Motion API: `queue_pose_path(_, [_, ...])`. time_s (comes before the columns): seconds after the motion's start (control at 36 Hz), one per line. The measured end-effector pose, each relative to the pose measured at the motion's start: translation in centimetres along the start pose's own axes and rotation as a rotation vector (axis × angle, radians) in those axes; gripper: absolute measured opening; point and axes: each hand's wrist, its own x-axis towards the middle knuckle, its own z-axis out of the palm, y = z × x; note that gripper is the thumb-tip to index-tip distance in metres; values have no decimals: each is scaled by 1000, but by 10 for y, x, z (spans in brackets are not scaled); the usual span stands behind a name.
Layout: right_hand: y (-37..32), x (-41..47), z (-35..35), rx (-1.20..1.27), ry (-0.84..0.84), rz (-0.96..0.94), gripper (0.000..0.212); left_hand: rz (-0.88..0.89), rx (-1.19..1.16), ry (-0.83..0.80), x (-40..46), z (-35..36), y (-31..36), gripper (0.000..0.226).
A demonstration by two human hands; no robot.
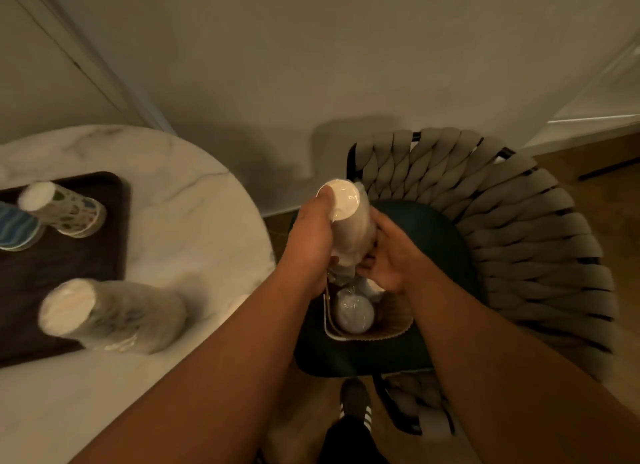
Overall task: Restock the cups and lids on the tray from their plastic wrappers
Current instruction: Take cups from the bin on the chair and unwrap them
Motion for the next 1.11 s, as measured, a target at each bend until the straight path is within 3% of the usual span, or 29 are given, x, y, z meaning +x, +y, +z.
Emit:
queue_pose_path(0.17, [31,-49,18,42,-89,-41,101,31,40,-8,-51,-24,7,89])
queue_pose_path(0.33, [68,-92,55,87,-48,-88,100,148,126,-12,-105,-65,11,60])
queue_pose_path(0.47, [120,-125,100,77,-45,-112,116,184,147,-59,-153,-113,-1,60])
queue_pose_path(0.61, [166,-144,140,114,-21,-89,107,132,81,-33,-181,-164,-19,54])
queue_pose_path(0.69, [189,-152,159,137,-32,-59,121,89,44,-13,-194,-189,-27,57])
queue_pose_path(0.86, [213,-159,190,122,-40,-12,107,52,-28,13,-205,-231,-32,71])
queue_pose_path(1.11, [208,-152,217,-61,-26,-69,69,146,-63,59,-189,-251,-24,55])
